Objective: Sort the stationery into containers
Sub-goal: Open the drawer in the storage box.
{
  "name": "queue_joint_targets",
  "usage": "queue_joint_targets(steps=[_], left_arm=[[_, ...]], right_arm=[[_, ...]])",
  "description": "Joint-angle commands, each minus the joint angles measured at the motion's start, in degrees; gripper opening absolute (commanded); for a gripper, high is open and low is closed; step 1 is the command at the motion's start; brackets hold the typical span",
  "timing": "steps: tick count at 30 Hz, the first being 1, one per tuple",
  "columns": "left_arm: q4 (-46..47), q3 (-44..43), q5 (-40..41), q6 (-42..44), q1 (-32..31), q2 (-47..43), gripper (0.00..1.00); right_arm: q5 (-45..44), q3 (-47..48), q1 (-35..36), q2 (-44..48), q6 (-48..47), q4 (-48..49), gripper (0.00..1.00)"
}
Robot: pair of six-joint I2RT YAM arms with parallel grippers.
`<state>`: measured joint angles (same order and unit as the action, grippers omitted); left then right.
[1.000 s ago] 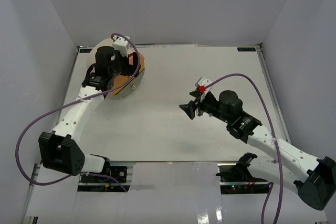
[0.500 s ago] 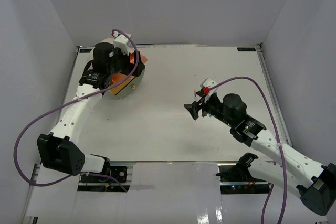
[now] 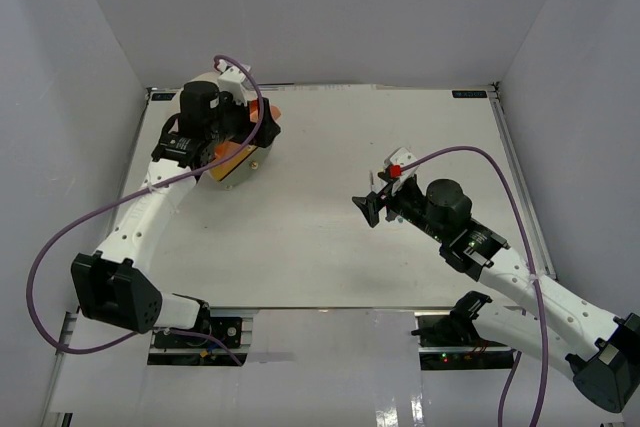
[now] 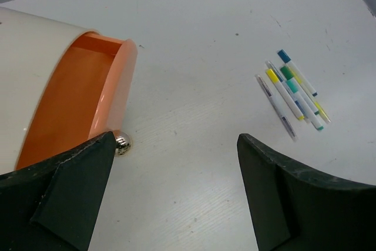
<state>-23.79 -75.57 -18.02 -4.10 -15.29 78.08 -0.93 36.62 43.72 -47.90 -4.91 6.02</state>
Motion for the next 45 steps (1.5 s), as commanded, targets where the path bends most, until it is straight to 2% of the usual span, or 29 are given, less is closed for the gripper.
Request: queue_joint_targets(steps=[1,9,18,34,42,45], left_arm=[[1.29,-2.82,8.33,0.75,-0.27,-3.19,0.96],[2.61,-2.04,12.75,3.40,-0.35,-3.03,0.98],[-0.55,-2.65,7.22,2.43,-0.27,1.89,0.97],[-2.22,-5.11,-6.31,-0.73,-0.35,3.04,0.96],[-2.58,-5.73,-8.70,-1.96,-0.44,3.04,0.96],[-2.58,-6.34,-6.07,-2.84,-0.44,2.60,0.97]], right_arm=[[-0.22,-0.50,-0.22,0.79,-0.37,0.83,0.86],[-0.39,-0.85,-0.22,1.23,-0.54,0.83,0.87],[-1.62,-1.73,-0.22,2.63,-0.72,0.57,0.89],[-3.20,-2.43,-0.13,3.60,-0.89,0.66,0.93],[-5.04,-2.52,-0.22,3.43,0.60,0.66,0.97],[-7.06,-2.26,-0.13,2.64,2.00,0.40,0.97]])
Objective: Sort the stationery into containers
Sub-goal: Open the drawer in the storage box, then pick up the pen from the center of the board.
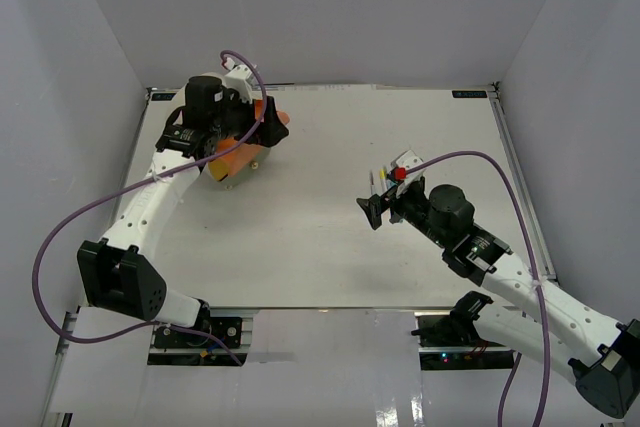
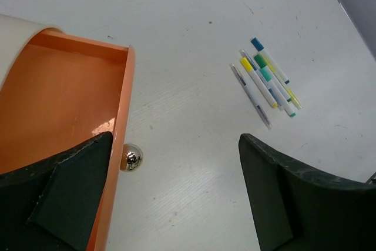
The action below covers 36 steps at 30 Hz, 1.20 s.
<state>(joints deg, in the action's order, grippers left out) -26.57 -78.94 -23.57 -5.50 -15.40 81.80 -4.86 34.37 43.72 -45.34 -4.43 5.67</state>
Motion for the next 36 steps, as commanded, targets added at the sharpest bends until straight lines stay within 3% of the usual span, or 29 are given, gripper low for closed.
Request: queue_joint_targets(steps=[1,5,7,10,13,19,23,25,30,36], left_arm=[[0.29,-3.24,0.80,-1.88,-0.33,-1.38,0.98],[0.55,-4.73,8.26,-3.73,-0.33,-2.96,0.98],[1.25,-5.09,12.05,-4.08,-0.33,-4.27,0.98],[3.01,-4.48,16.62,-4.43,-0.33,-6.64,0.98],[5.90,-2.46,22.59,-4.52,-0.33,-8.93,0.98],[12.14,8.08,36.38,-4.17,0.37,-15.52,0.98],[14.70,14.24,39.38,-2.51,1.07,-18.51,0.98],[16.89,17.31,39.92,-0.31,1.16,-20.27,0.98],[19.36,21.54,41.06,0.93,2.21,-23.00,0.98],[22.26,24.53,43.69,1.89,3.27,-26.08,0.98]], right_arm=[[-3.13,0.00,-0.22,0.08,1.79,0.66,0.97],[-5.77,0.52,-0.39,-1.85,3.36,-0.39,0.94],[-6.65,1.05,-0.75,-2.82,3.98,-1.01,0.98],[-9.02,0.70,-1.01,-4.75,6.62,-1.01,0.91],[-11.13,1.48,-1.89,-6.94,9.34,-2.41,0.92],[-10.96,5.00,-8.03,-15.64,15.23,-7.32,0.95],[-9.03,7.11,-11.38,-21.53,16.29,-7.25,1.00],[-8.50,9.12,-12.43,-25.91,16.73,-7.69,0.95],[-8.14,13.00,-13.67,-33.75,16.21,-7.78,0.65],[-8.41,17.47,-14.63,-43.24,15.50,-7.96,0.52]])
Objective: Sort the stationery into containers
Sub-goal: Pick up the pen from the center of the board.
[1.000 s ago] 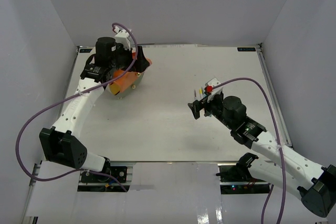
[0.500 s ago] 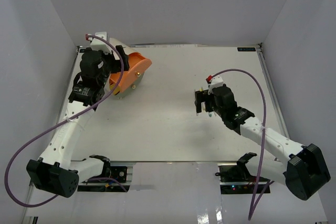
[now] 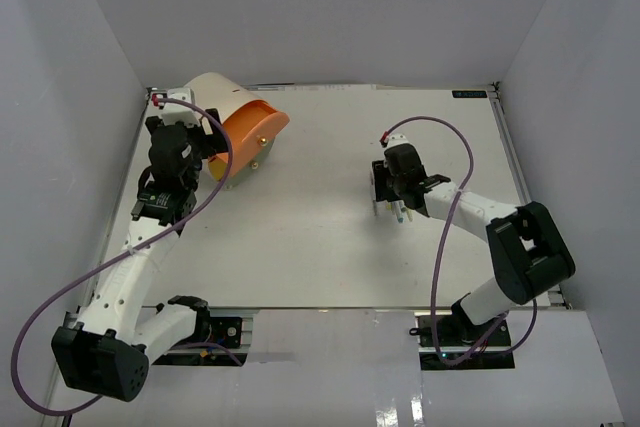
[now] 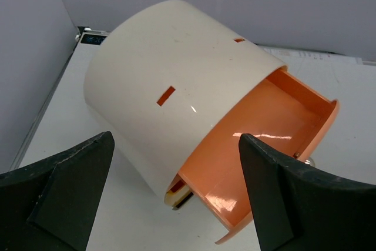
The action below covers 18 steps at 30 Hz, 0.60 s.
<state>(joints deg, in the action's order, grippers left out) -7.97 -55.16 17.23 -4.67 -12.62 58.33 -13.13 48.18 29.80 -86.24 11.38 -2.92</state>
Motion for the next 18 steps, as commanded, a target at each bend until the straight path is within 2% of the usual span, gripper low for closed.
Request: queue_joint_targets(steps=[1,7,18], left_arm=[[3.83,1.01,3.24,1.06,0.58,-2.60,0.98],[4.28,1.37,3.25,0.98,0.49,-2.34,0.98],[4.19,1.28,2.45,0.89,0.49,-2.25,0.98]], right_arm=[[0.03,4.19,-0.71,-4.27,-0.30,0.72,0.51],[-0.59,7.01,-0.97,-9.91,-0.13,0.28,0.44],[-1.20,7.72,-1.50,-13.17,-0.13,0.11,0.41]])
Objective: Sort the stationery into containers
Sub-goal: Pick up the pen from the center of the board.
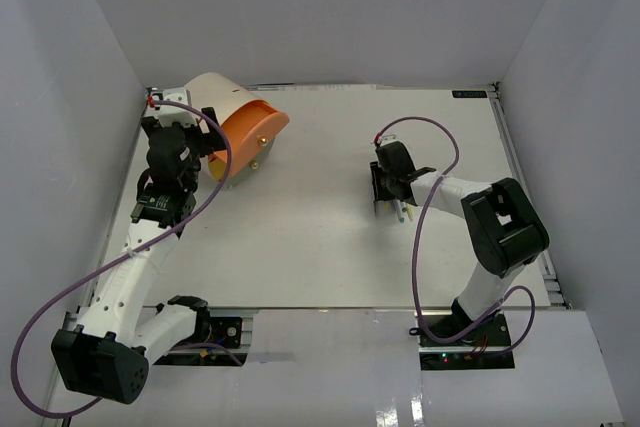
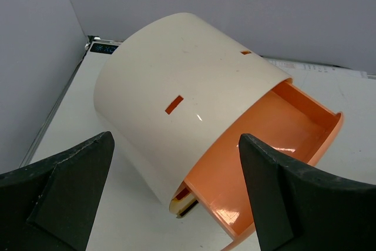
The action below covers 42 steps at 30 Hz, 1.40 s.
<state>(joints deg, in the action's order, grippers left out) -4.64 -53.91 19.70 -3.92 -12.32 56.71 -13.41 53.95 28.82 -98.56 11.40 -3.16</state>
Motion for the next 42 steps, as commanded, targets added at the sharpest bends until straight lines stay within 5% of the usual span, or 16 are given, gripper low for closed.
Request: queue_joint_targets(steps=[1,9,14,22,27,37,42], left_arm=[[0.87,0.12,-0.02,0.06,0.27,-0.63,0.98],[0.87,0.21,-0.63,-0.03,0.28,-0.63,0.98],[-0.10,-1.10,-2.82,-2.13,0.19,-1.42,0.98],[-6.69,-9.01,-19.59,-14.25,0.27,-1.25,0.97],[-2.66,-9.20,-38.41,-27.80,-1.65,0.33,0.93],[10.17,-9.98,-26.13,-31.41,-25.36,12.98,0.96],[12.64,-12.88,-23.31,-31.85,-29.16,20.62,0.96]], right_arm=[[-0.92,1.86,-0.43,-1.10,-0.06,0.43,0.40],[-1.44,0.89,-0.43,-0.67,0.20,0.17,0.32],[-1.62,0.89,-0.43,0.47,-0.15,-0.18,0.17],[2.85,-0.42,-0.34,12.06,-0.15,0.34,0.08],[10.60,-4.64,-0.08,24.02,2.66,9.38,0.09],[23.95,-8.16,2.03,35.72,9.08,23.19,0.13],[26.33,-9.92,2.03,38.09,11.28,26.54,0.14]])
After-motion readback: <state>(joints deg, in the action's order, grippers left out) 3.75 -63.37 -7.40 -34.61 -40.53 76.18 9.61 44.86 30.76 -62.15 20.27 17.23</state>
